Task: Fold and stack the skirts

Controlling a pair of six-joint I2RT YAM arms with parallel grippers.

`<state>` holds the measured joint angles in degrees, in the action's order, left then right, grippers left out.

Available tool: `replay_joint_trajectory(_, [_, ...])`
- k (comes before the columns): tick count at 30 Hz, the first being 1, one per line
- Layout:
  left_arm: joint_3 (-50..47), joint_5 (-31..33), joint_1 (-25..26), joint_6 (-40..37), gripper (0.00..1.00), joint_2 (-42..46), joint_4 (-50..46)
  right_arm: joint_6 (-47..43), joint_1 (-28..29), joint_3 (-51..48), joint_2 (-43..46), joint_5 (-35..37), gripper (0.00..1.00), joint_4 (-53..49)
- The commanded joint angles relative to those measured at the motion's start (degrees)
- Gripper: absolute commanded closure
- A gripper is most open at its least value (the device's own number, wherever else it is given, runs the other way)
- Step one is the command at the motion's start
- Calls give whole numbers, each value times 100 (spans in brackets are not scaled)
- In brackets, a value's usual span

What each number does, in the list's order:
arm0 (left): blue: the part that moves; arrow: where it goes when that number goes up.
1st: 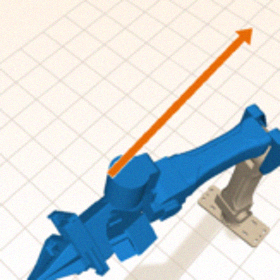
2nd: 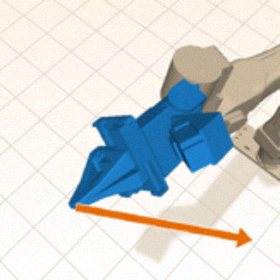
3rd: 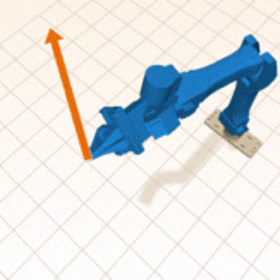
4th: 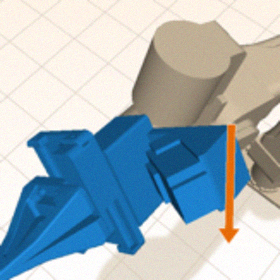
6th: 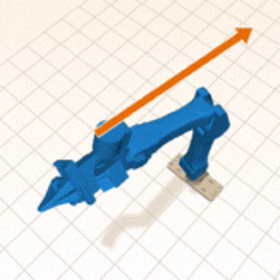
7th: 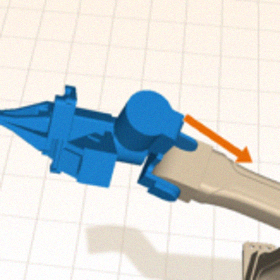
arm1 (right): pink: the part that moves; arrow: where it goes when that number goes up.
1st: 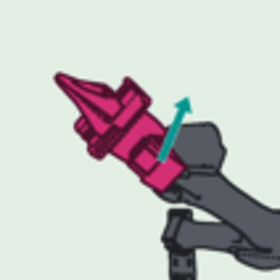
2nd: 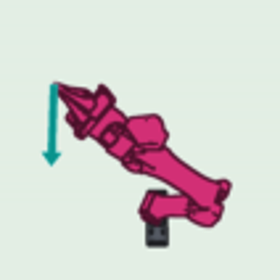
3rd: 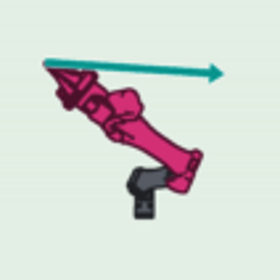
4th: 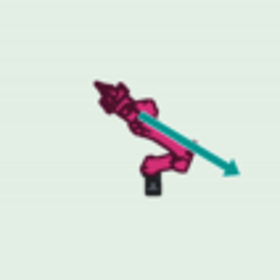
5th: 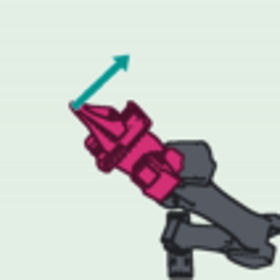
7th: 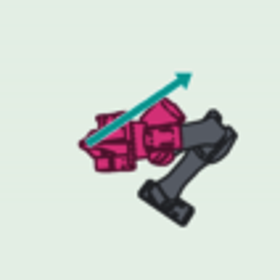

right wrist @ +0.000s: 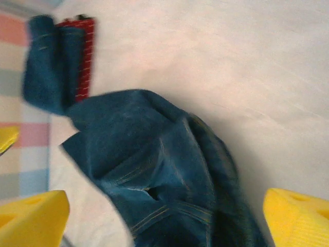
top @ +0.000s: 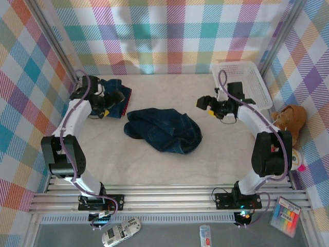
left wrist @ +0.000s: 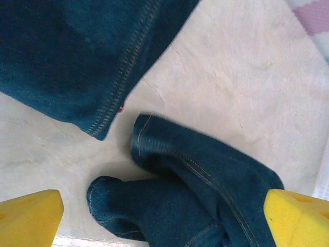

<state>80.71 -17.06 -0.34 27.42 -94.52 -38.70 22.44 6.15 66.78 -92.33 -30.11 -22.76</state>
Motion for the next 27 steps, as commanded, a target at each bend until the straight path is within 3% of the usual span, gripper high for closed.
replay_joint_trajectory(1, [234,268,328,-112,0,-198,-259,229,186,-311,1000,776,1,577])
replay_joint_trajectory(11, [314,532,1042,307,0,-632,-173,1144,241,-1468,2449,2062,1,-7])
replay_joint_trajectory(16, [124,723,1302,620,0,-606,-149,2504,300,-2795,3068,1011,1,1176])
replay_joint_trajectory(19, [-168,806,1387,852,0,-470,-49,3066,951,-3249,3362,1643,1,1400])
replay_joint_trajectory(24, [-529,666,1430,1035,0,-418,83,3014,1626,-3280,2977,1984,1,1141])
replay_joint_trajectory(27, [-511,626,1448,981,0,-519,-58,2196,1748,-3112,2549,2030,1,1223])
